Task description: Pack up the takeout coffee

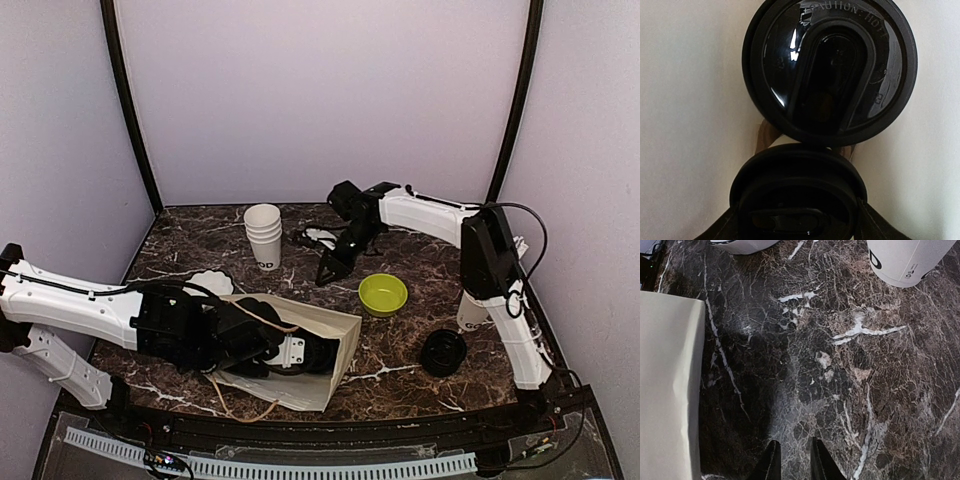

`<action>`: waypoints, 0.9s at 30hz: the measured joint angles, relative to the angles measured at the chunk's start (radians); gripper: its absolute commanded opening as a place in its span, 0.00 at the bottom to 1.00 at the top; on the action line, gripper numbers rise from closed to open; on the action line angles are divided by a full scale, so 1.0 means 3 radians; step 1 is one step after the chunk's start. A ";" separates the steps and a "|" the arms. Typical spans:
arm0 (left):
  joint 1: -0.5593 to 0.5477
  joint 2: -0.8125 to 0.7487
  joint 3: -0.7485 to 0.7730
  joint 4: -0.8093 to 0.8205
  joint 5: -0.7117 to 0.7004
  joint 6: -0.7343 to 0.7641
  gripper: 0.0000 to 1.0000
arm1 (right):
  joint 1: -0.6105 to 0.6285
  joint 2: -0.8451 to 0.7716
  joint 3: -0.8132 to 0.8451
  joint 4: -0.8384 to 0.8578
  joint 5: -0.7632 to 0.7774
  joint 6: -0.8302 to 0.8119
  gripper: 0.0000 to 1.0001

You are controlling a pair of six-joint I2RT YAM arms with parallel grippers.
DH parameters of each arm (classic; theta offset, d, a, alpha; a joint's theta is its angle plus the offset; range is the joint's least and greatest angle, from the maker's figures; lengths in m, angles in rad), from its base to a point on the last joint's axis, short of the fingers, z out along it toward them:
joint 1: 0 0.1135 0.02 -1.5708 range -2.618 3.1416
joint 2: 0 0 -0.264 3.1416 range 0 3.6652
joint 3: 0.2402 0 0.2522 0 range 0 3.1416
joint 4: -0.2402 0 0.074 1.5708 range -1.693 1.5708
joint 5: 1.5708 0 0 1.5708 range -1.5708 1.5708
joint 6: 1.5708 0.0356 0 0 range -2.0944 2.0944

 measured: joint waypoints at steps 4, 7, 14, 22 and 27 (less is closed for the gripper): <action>0.0000 0.0000 0.0000 -0.0001 -0.0008 -0.0027 0.45 | 0.0000 0.0262 0.0109 0.0126 -0.0066 0.0090 0.21; 0.0000 0.0000 0.0000 -0.0001 -0.0011 -0.0028 0.45 | 0.0000 0.0413 0.0109 0.0207 -0.0198 0.0158 0.21; 0.0000 0.0000 0.0001 -0.0001 -0.0020 -0.0028 0.45 | 0.0046 0.0568 0.0108 0.0388 -0.0693 0.0367 0.21; 0.0001 0.0000 -0.0001 0.0000 -0.0020 -0.0028 0.45 | 0.0289 0.0624 -0.0047 0.0336 -0.1371 0.0334 0.21; -0.0018 -0.0011 -0.0001 -0.0027 0.0018 -0.0029 0.44 | 0.0329 0.0642 -0.0104 0.0228 -0.1587 0.0179 0.22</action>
